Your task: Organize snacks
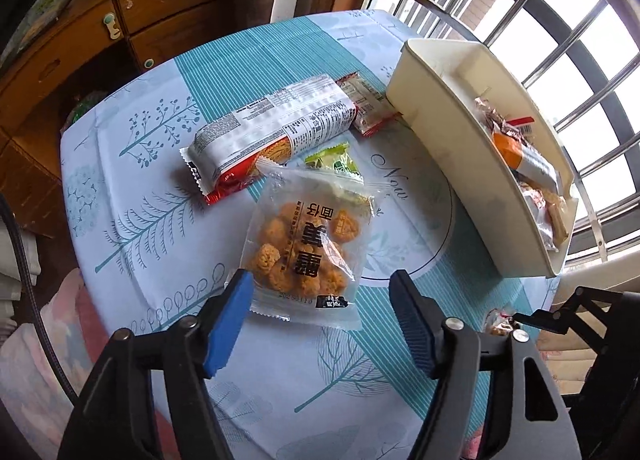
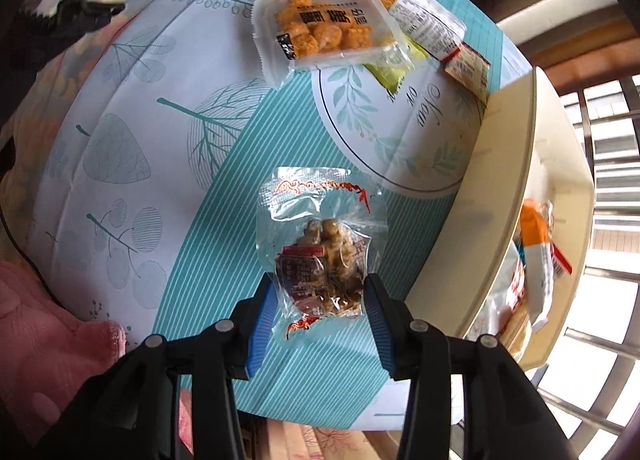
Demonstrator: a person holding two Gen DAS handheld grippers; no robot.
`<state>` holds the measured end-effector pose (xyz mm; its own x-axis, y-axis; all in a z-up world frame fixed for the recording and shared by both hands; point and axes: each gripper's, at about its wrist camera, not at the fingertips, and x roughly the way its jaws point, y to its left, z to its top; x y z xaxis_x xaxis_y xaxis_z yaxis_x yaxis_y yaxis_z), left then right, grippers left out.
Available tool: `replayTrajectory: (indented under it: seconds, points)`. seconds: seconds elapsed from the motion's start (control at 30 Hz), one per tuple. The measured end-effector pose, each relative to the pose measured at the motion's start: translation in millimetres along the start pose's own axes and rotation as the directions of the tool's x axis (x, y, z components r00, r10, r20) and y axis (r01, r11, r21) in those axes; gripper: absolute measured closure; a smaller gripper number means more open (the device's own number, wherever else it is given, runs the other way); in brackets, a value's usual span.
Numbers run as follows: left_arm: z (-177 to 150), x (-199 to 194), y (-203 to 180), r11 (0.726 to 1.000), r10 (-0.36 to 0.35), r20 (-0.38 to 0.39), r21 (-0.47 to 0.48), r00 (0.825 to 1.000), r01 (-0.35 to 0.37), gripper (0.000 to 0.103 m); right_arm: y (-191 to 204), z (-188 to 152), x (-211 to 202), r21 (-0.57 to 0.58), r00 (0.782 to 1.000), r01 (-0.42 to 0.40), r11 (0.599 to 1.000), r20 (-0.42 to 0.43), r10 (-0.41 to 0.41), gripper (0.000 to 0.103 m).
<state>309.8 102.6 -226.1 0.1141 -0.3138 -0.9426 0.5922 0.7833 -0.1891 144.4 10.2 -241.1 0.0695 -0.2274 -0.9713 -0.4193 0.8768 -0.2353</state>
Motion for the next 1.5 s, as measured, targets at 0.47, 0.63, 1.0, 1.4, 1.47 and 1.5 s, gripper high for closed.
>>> replayTrajectory:
  seconds: [0.47, 0.63, 1.0, 1.4, 1.47, 1.5]
  points:
    - [19, 60, -7, 0.993, 0.068, -0.14, 0.11, 0.988, -0.053, 0.019, -15, -27, -8, 0.188, 0.997, -0.045, 0.981, -0.05, 0.056, 0.059]
    - [23, 69, -12, 0.989, 0.084, -0.119, 0.132, 0.989, -0.069, 0.015, -19, -34, -9, 0.215, 0.996, -0.047, 0.975, -0.068, 0.063, 0.059]
    - [37, 90, -28, 0.979, 0.149, -0.08, 0.15, 0.986, -0.136, 0.014, -28, -46, -14, 0.252, 0.994, -0.092, 0.963, -0.037, 0.105, 0.059]
    - [33, 93, -64, 0.962, 0.26, -0.084, 0.104, 0.962, -0.252, 0.05, -56, -64, -25, 0.232, 0.981, -0.191, 0.954, 0.075, 0.178, 0.059]
    - [34, 92, -70, 0.952, 0.301, -0.098, 0.095, 0.949, -0.292, 0.052, -64, -67, -28, 0.21, 0.978, -0.205, 0.956, 0.095, 0.188, 0.059]
    - [34, 92, -72, 0.948, 0.313, -0.102, 0.087, 0.944, -0.305, 0.053, -67, -69, -29, 0.196, 0.976, -0.208, 0.958, 0.103, 0.191, 0.059]
